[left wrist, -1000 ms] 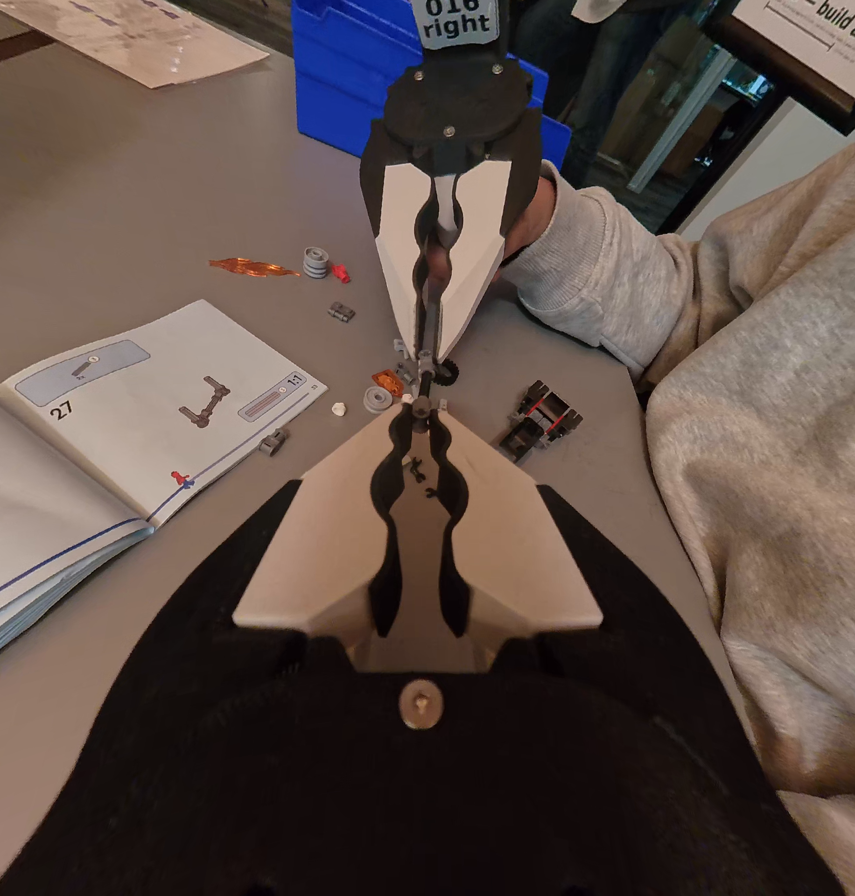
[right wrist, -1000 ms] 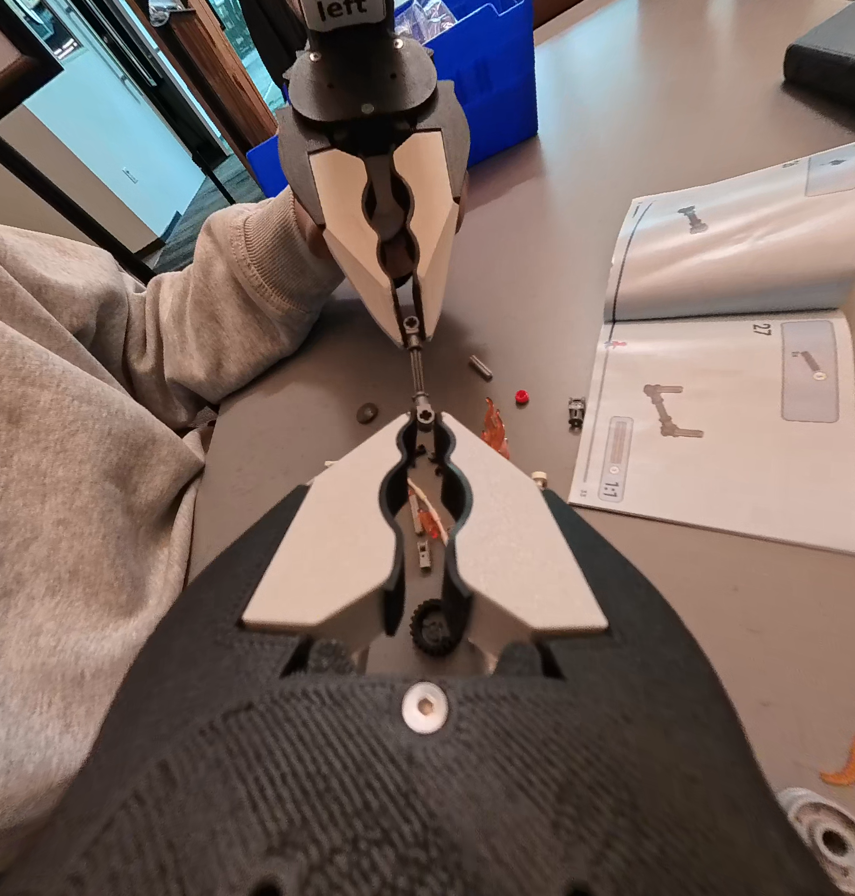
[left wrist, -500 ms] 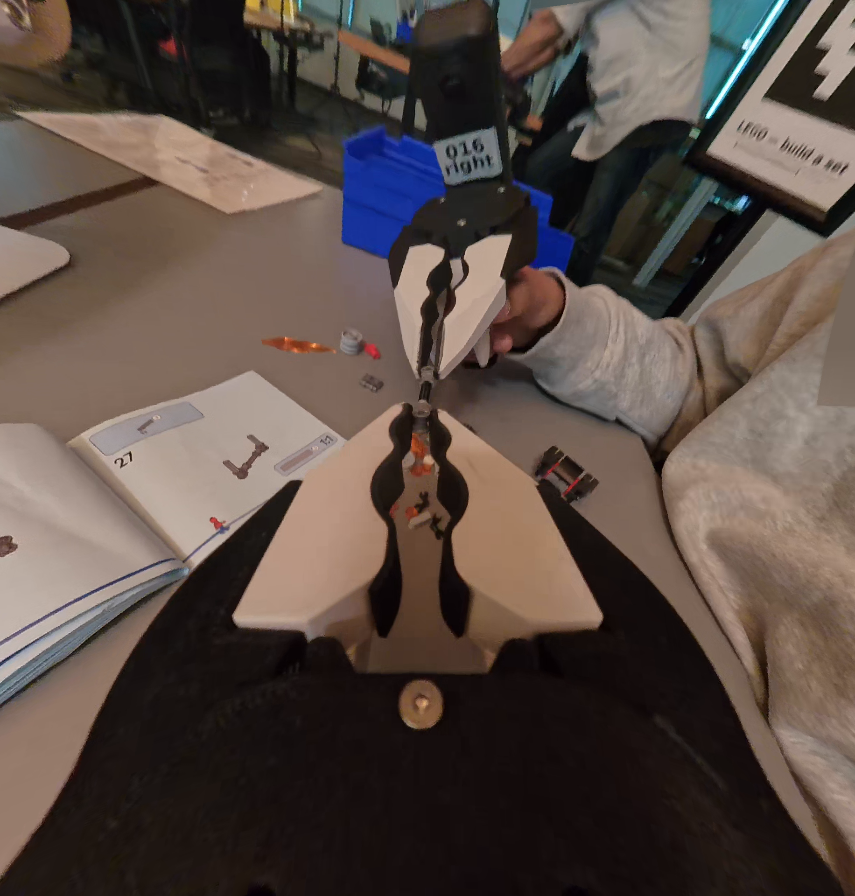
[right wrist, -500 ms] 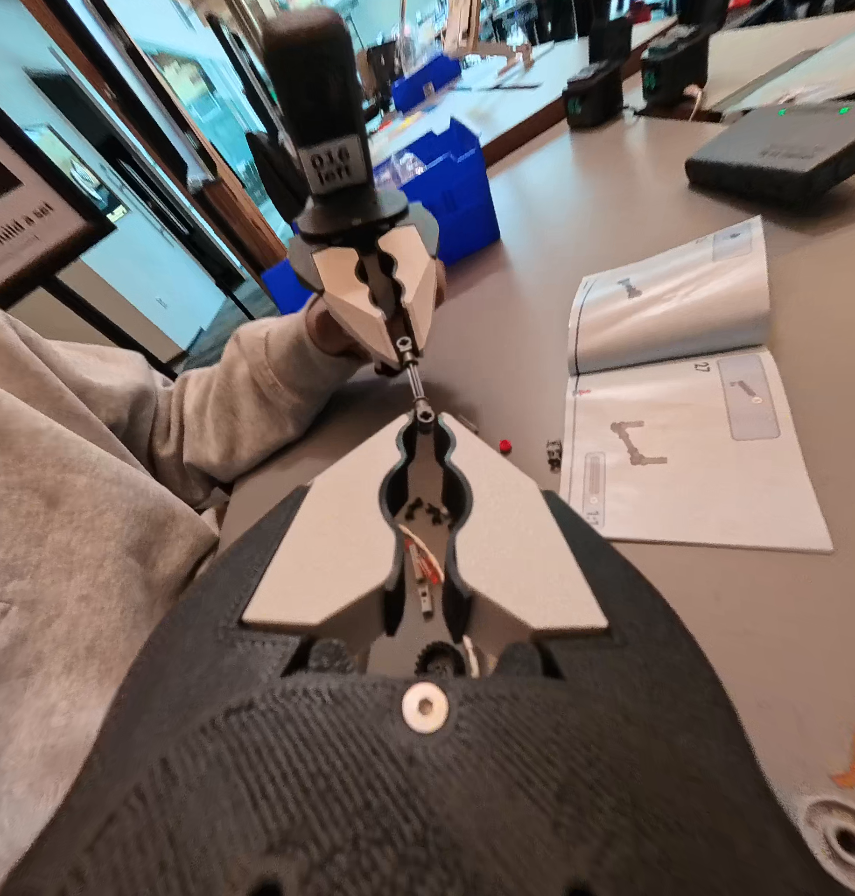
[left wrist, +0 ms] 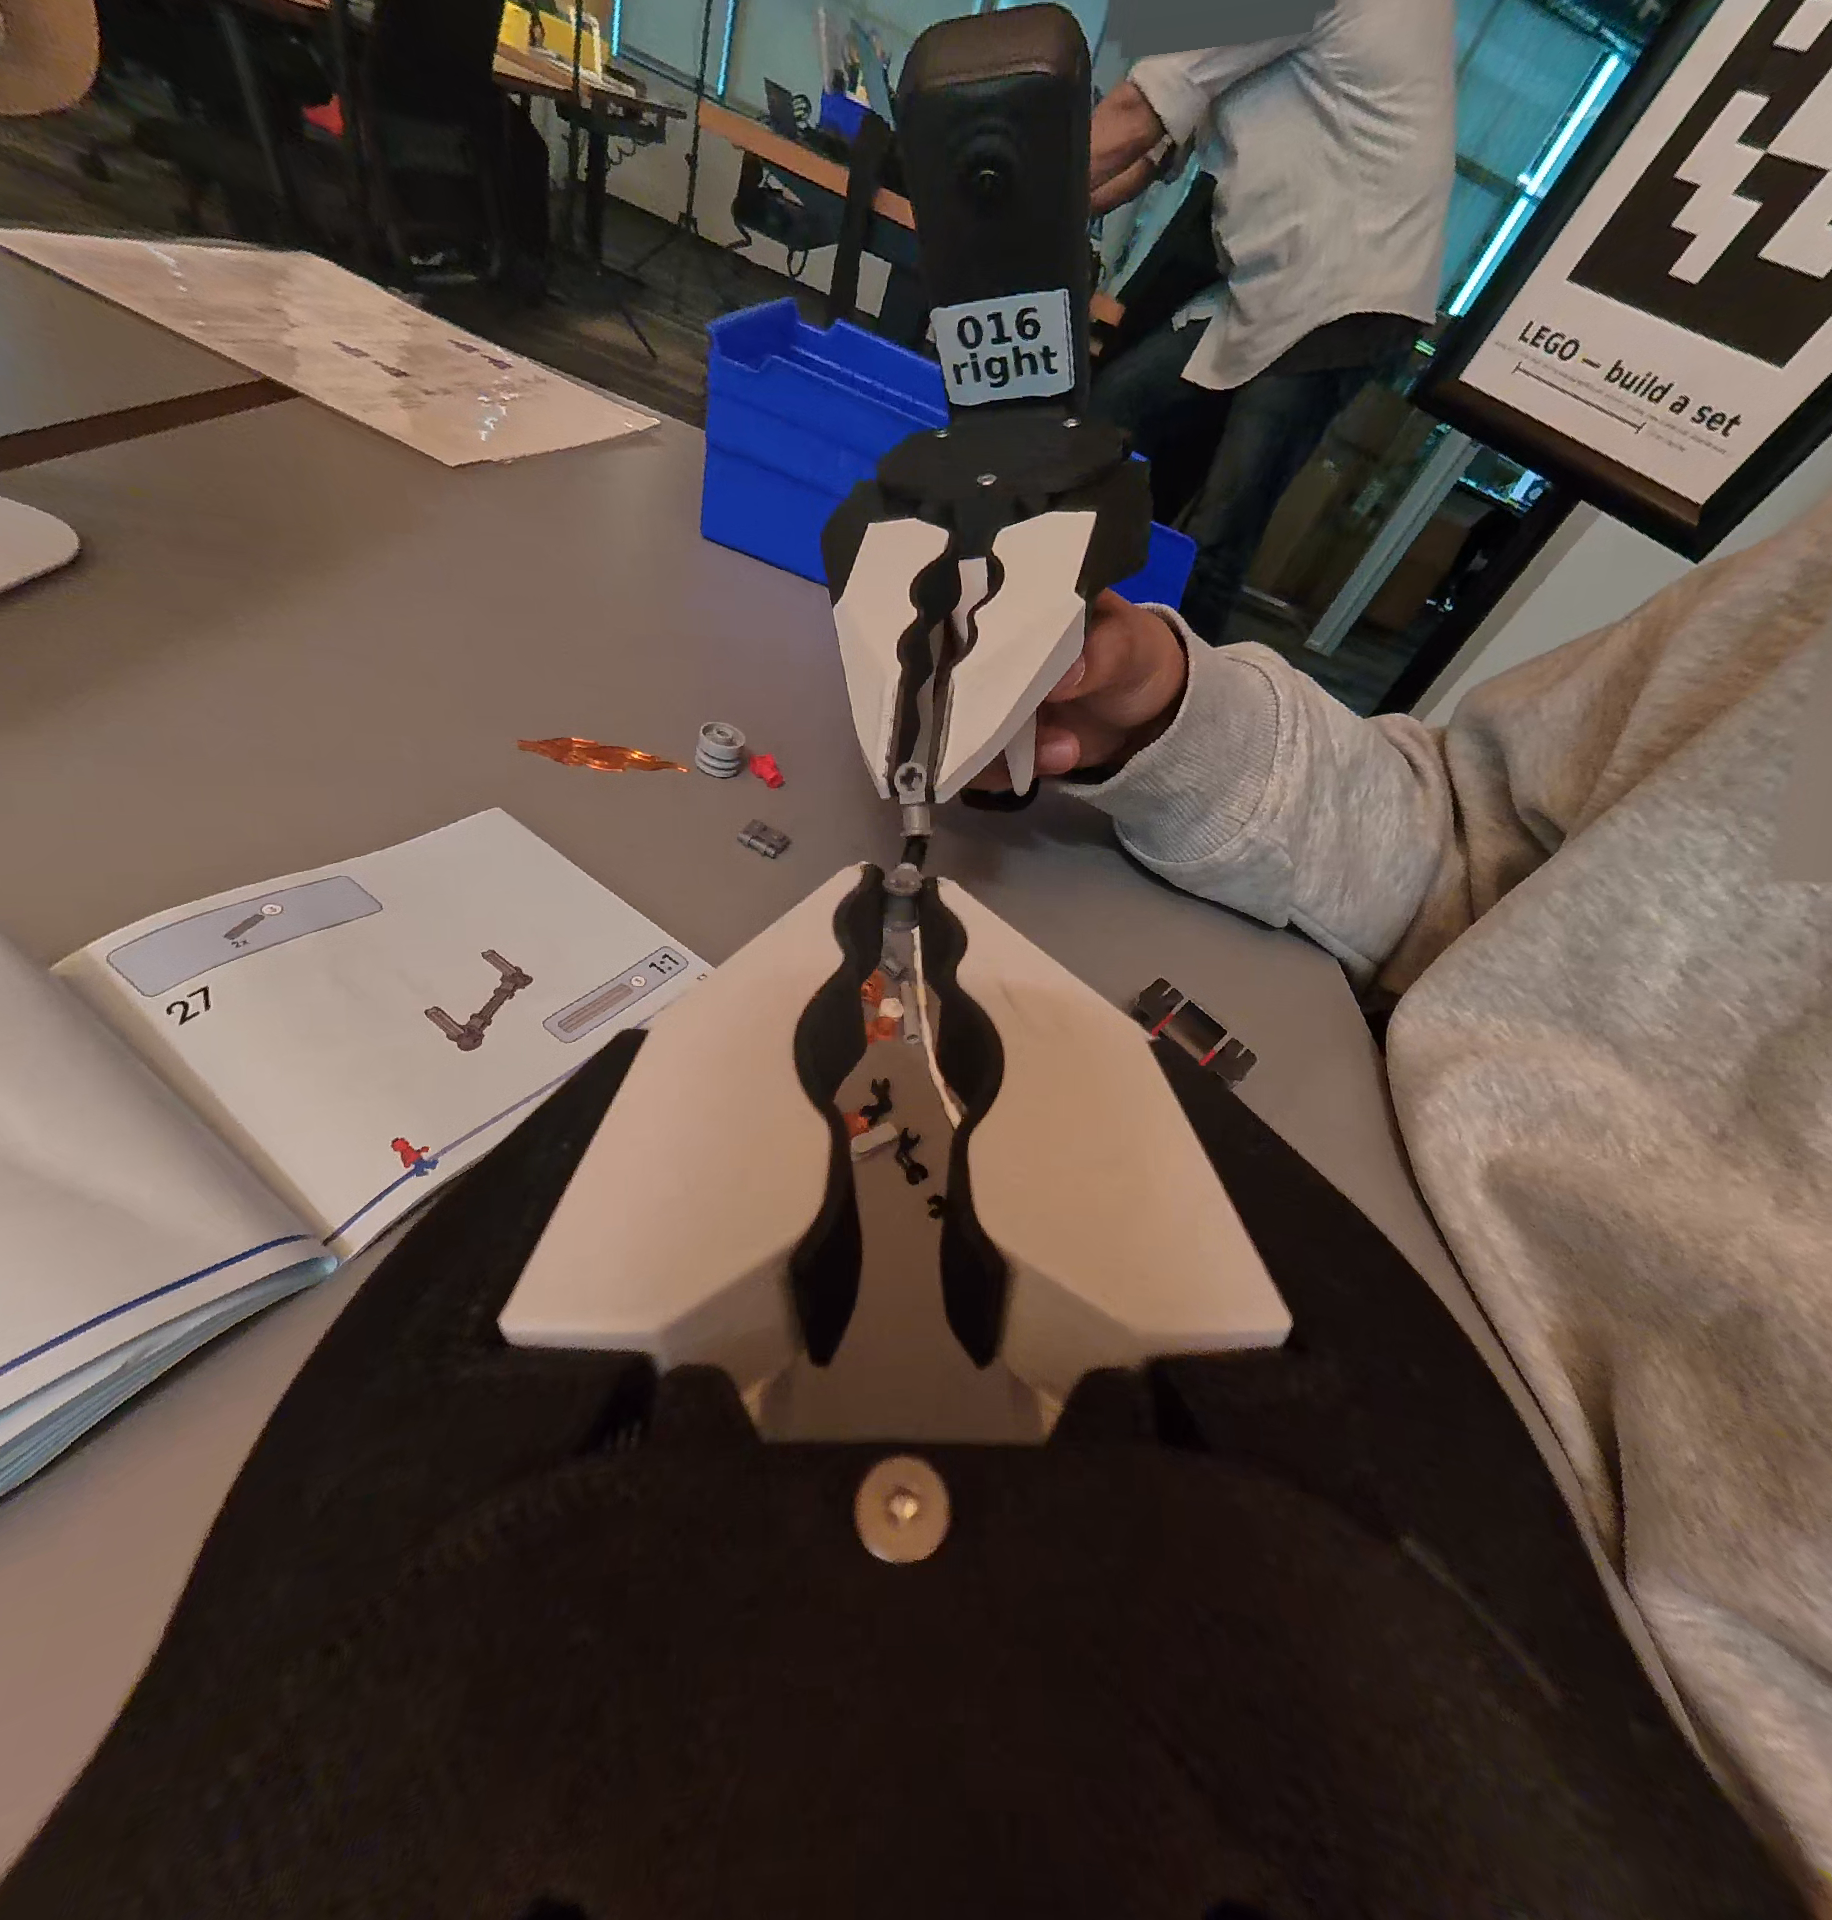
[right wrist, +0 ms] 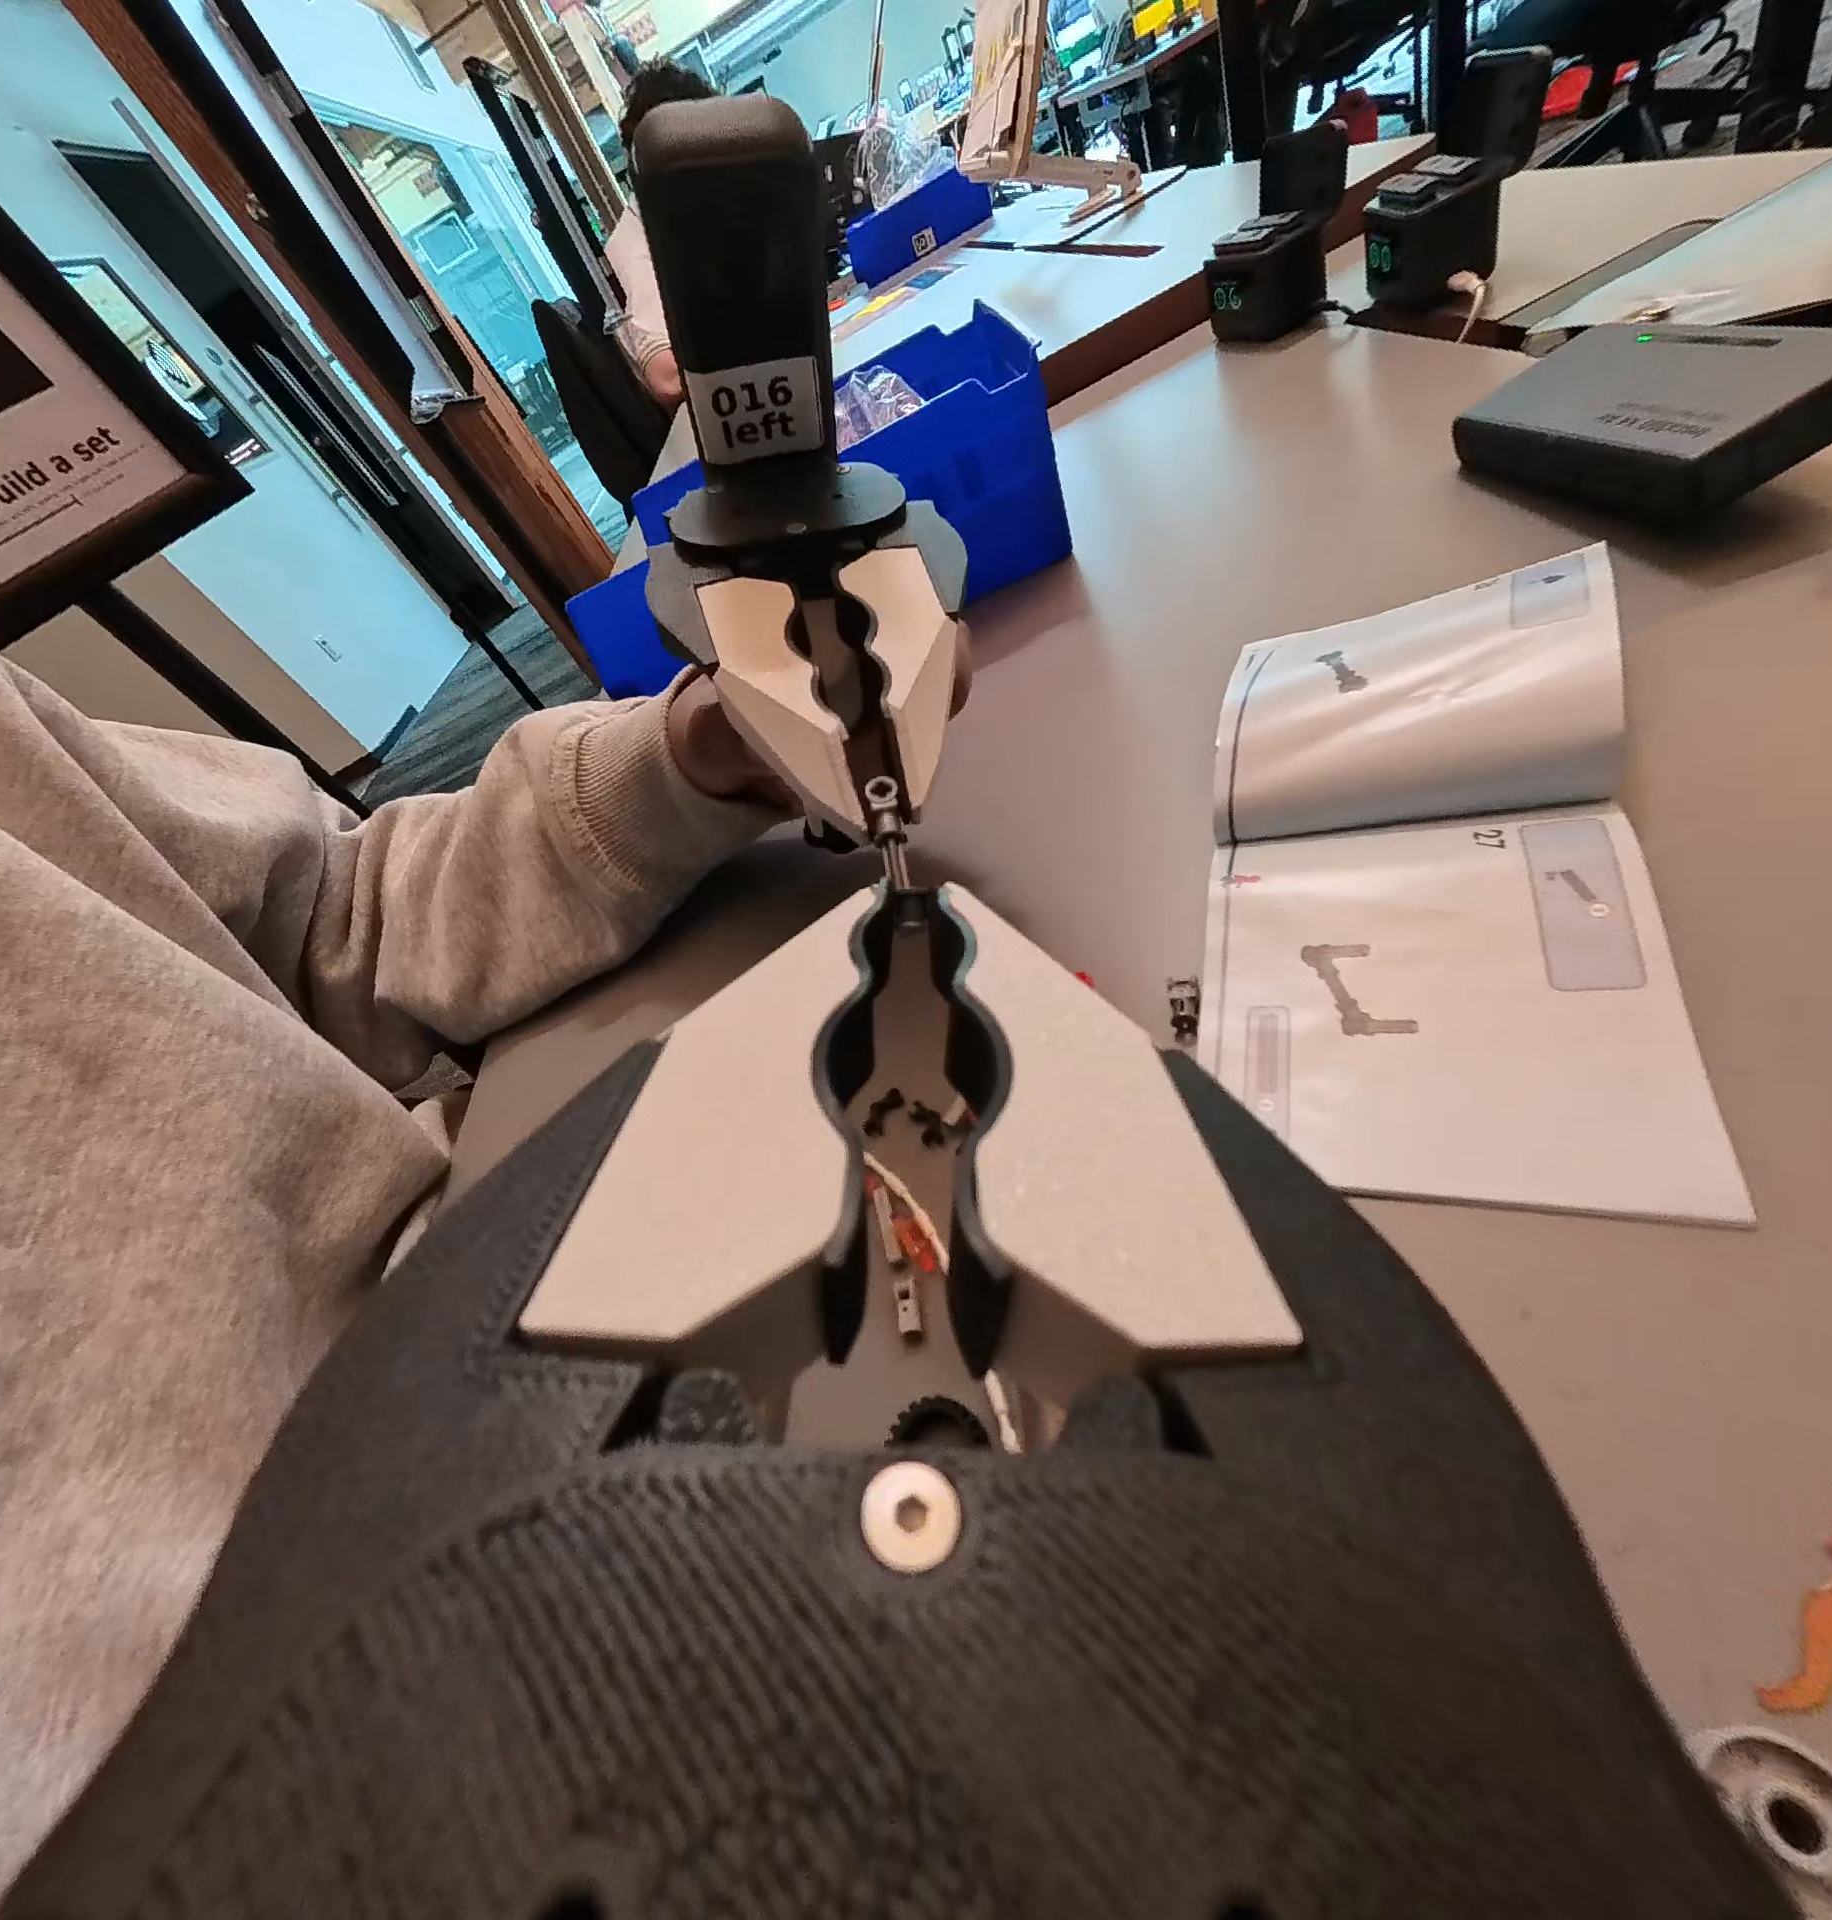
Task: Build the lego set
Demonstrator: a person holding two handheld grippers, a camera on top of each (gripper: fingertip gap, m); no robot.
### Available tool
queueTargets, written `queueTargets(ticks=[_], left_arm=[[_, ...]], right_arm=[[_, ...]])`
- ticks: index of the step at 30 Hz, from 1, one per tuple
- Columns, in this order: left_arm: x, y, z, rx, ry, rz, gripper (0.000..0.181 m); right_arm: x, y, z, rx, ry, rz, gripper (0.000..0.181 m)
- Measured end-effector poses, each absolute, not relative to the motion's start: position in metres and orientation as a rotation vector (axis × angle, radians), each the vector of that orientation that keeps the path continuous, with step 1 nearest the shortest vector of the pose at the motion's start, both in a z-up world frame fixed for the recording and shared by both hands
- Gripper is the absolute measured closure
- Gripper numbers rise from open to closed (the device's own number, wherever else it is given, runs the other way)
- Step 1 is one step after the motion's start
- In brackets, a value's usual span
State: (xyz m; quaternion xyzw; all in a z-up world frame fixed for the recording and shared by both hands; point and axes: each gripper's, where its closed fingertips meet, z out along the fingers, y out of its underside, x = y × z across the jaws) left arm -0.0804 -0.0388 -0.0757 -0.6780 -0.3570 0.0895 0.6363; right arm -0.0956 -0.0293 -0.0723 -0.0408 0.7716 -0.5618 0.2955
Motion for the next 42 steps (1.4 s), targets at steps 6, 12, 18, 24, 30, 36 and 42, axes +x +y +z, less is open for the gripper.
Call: queueTargets(ticks=[6,12,18,24,30,36,42], left_arm=[[-0.082,-0.043,-0.071,-1.499,-0.823,0.208,0.177],[-0.084,-0.046,-0.068,-1.472,-0.829,0.207,0.177],[-0.084,-0.057,-0.064,-1.459,-0.850,0.242,0.177],[-0.085,-0.070,-0.055,-1.418,-0.868,0.292,0.177],[-0.088,-0.081,-0.050,-1.374,-0.905,0.326,0.177],[-0.085,-0.086,-0.036,-1.352,-0.910,0.374,0.177],[-0.079,-0.077,-0.031,-1.405,-0.881,0.407,0.177]], right_arm=[[-0.098,-0.030,-0.070,-0.092,2.043,-1.517,0.177],[-0.097,-0.032,-0.074,-0.103,2.083,-1.521,0.177],[-0.099,-0.034,-0.083,-0.144,2.216,-1.525,0.177],[-0.075,-0.041,-0.114,-0.321,2.422,-1.384,0.177],[-0.048,-0.049,-0.147,-0.631,2.689,-1.131,0.177],[-0.047,-0.056,-0.163,-0.799,2.862,-0.994,0.177],[-0.045,-0.056,-0.159,-0.789,2.850,-0.996,0.171]])
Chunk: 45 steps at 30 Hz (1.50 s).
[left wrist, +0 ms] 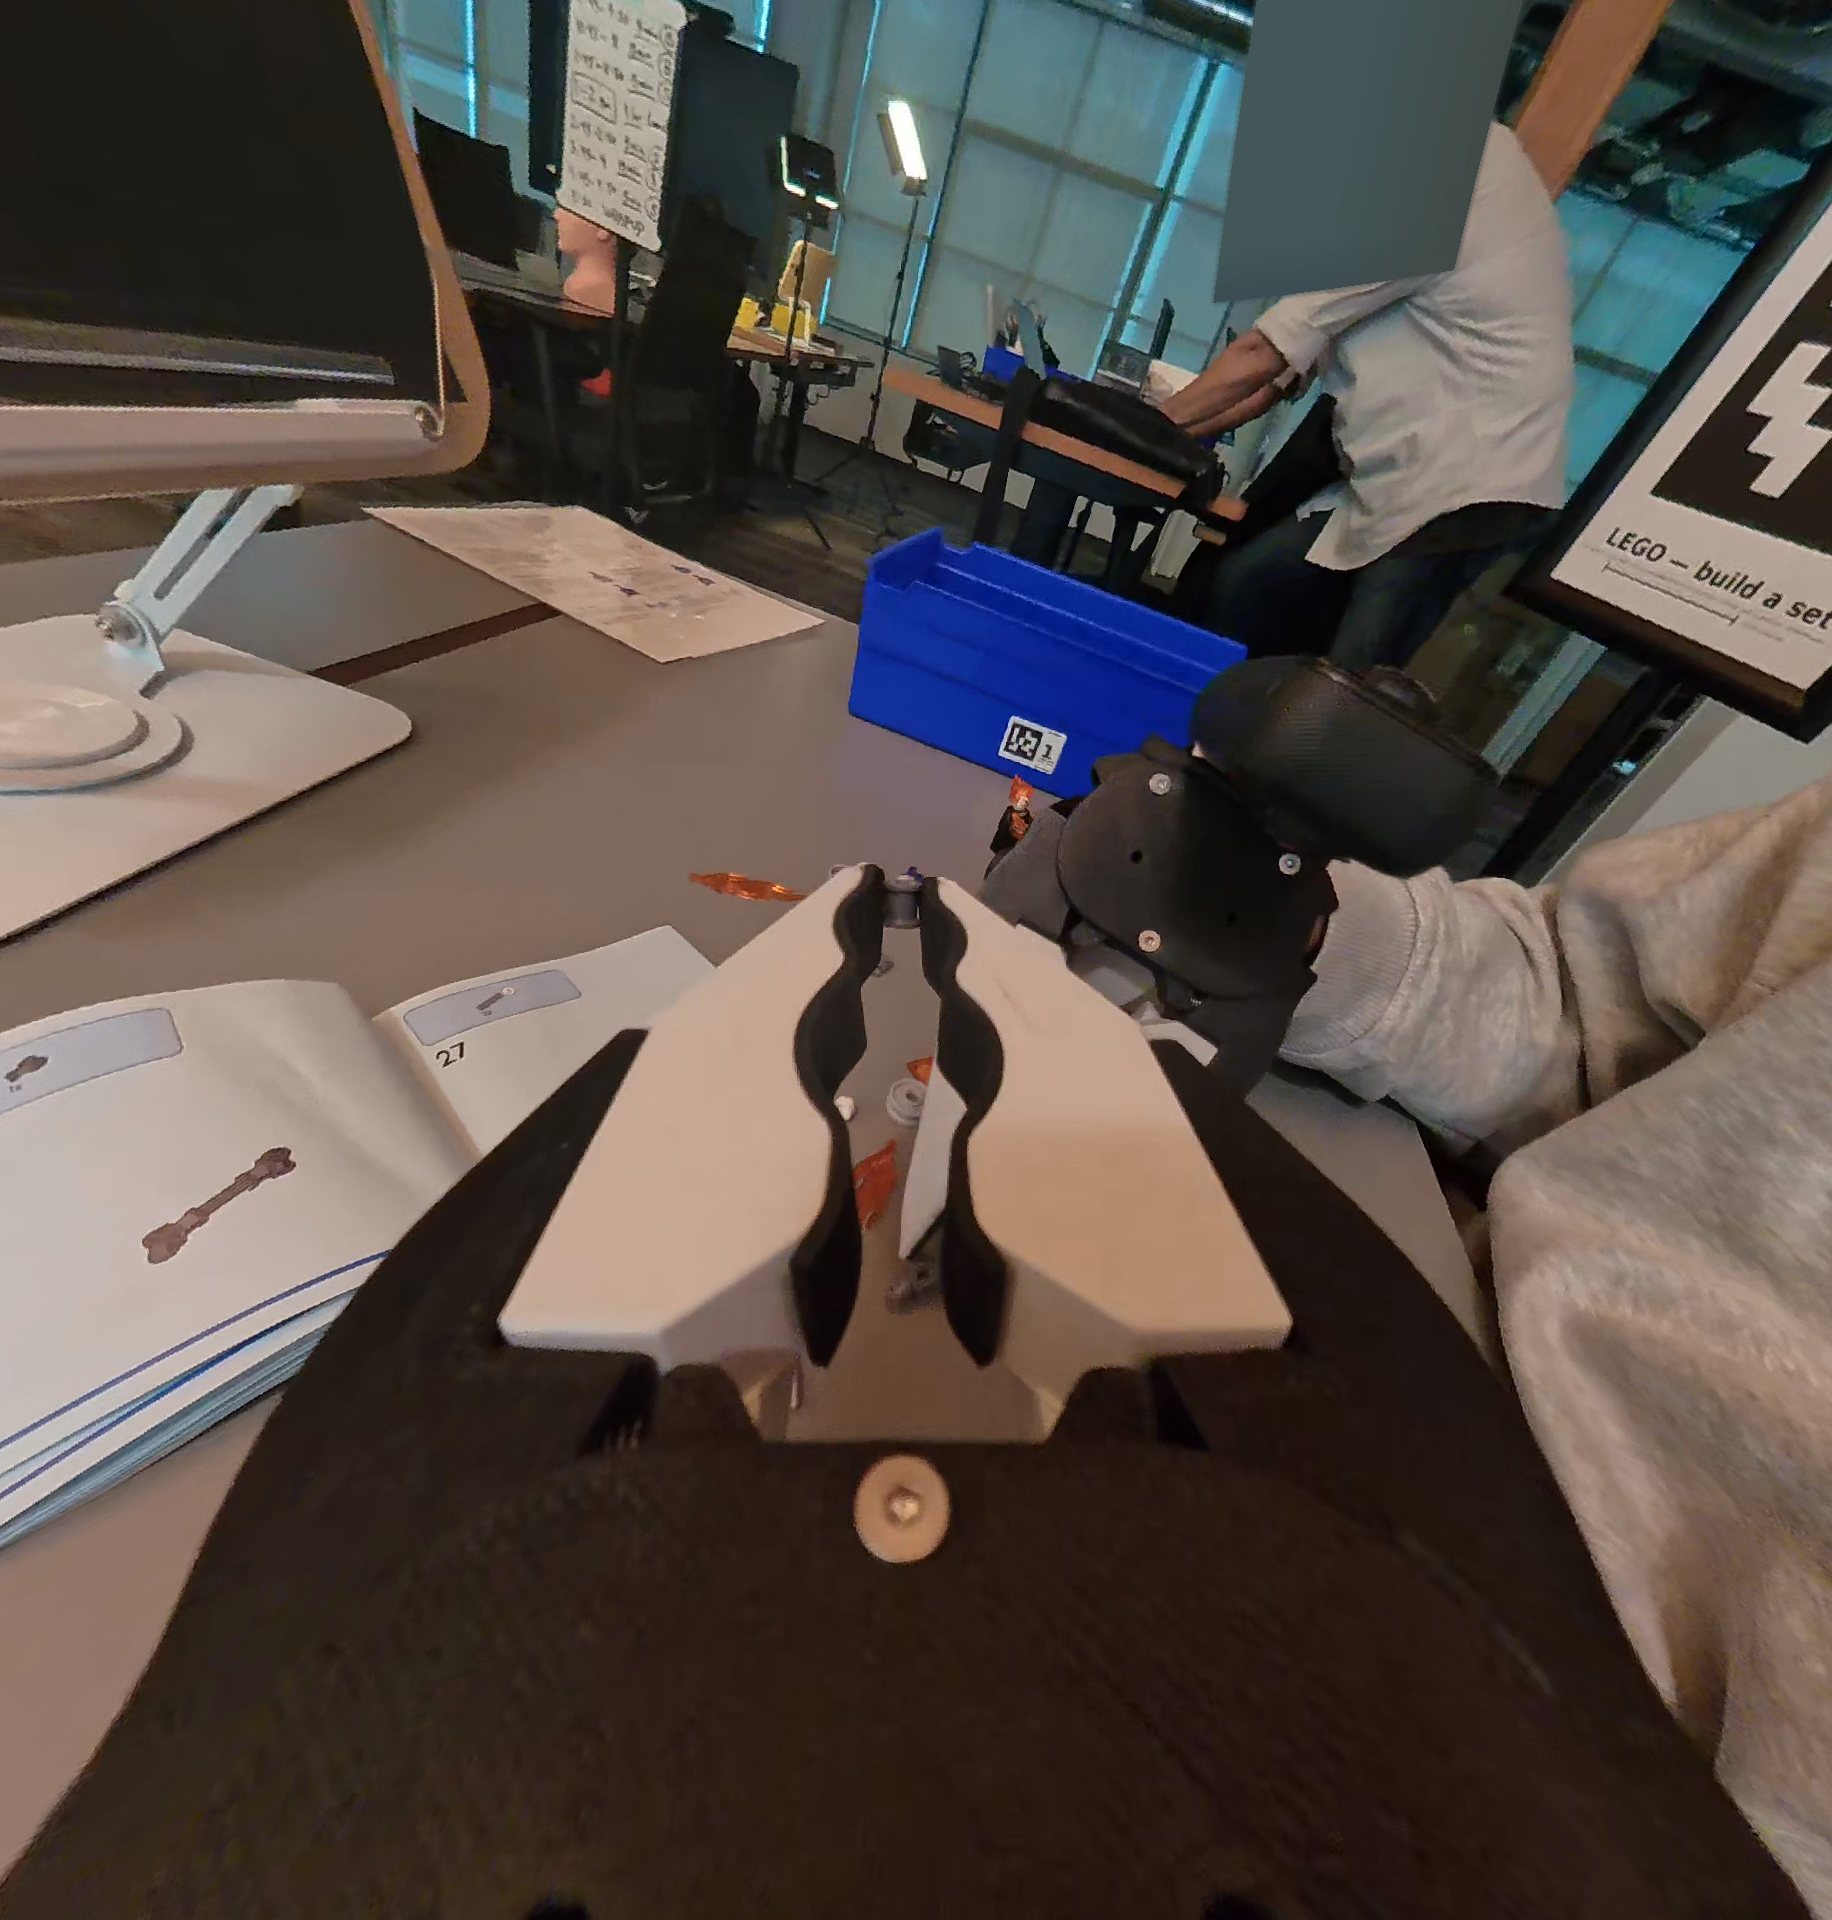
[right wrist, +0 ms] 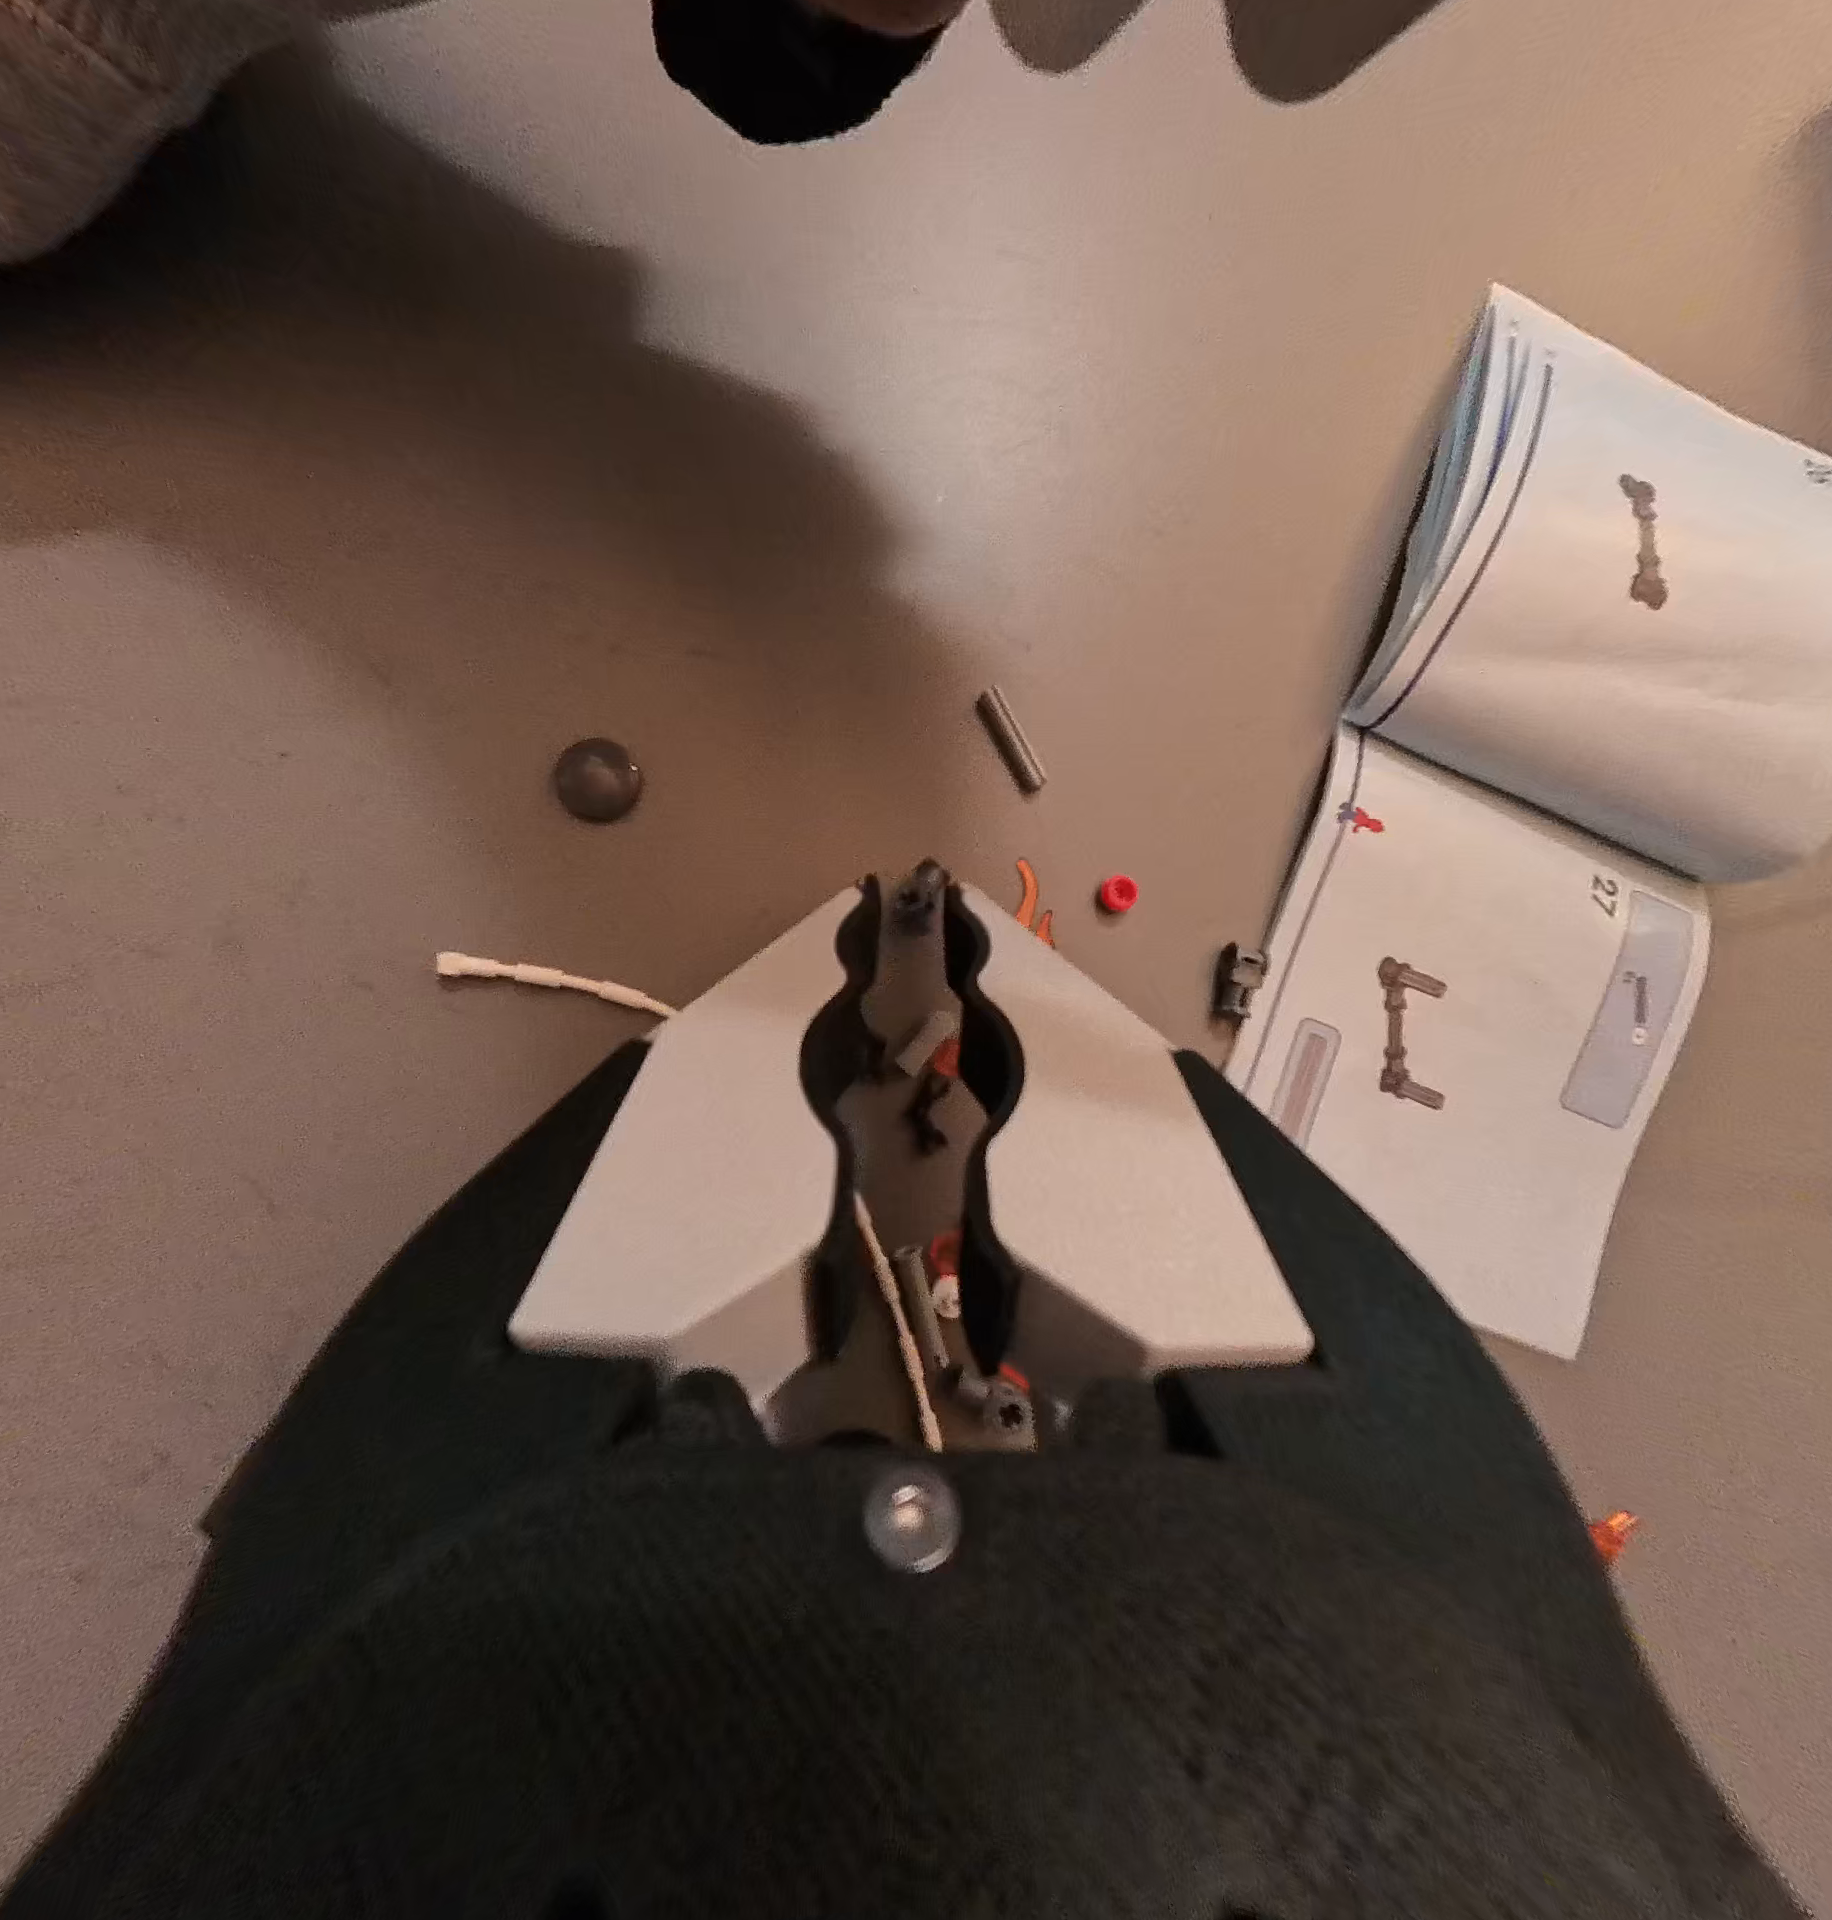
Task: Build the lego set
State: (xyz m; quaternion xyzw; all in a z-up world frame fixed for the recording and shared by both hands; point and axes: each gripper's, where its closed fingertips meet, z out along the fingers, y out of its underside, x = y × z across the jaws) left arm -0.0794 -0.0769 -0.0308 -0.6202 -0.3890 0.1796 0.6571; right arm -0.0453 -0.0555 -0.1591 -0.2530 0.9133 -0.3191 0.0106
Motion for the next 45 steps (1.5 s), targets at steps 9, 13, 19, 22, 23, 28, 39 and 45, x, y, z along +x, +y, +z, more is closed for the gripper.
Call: queueTargets(ticks=[9,13,19,22,23,28,39,45], left_arm=[[-0.076,-0.084,-0.021,-1.327,-0.874,0.374,0.177],[-0.076,-0.083,-0.022,-1.329,-0.874,0.367,0.177],[-0.077,-0.079,-0.025,-1.342,-0.871,0.353,0.177],[-0.077,-0.080,-0.025,-1.344,-0.873,0.353,0.177],[-0.077,-0.080,-0.025,-1.341,-0.873,0.351,0.177],[-0.076,-0.080,-0.024,-1.336,-0.870,0.347,0.177],[-0.076,-0.079,-0.025,-1.337,-0.868,0.340,0.177],[-0.075,-0.079,-0.021,-1.323,-0.860,0.338,0.177]], right_arm=[[-0.051,-0.055,-0.151,-0.702,2.791,-1.050,0.165],[-0.056,-0.053,-0.159,-0.706,2.824,-1.029,0.166],[-0.059,-0.054,-0.166,-0.658,2.756,-1.025,0.167],[-0.055,-0.053,-0.169,-0.634,2.715,-1.003,0.167],[-0.052,-0.053,-0.170,-0.640,2.707,-0.994,0.168],[-0.043,-0.053,-0.163,-0.639,2.637,-1.037,0.172],[-0.048,-0.064,-0.170,-0.671,2.695,-1.072,0.171],[-0.045,-0.068,-0.148,-0.701,2.635,-1.252,0.176]])
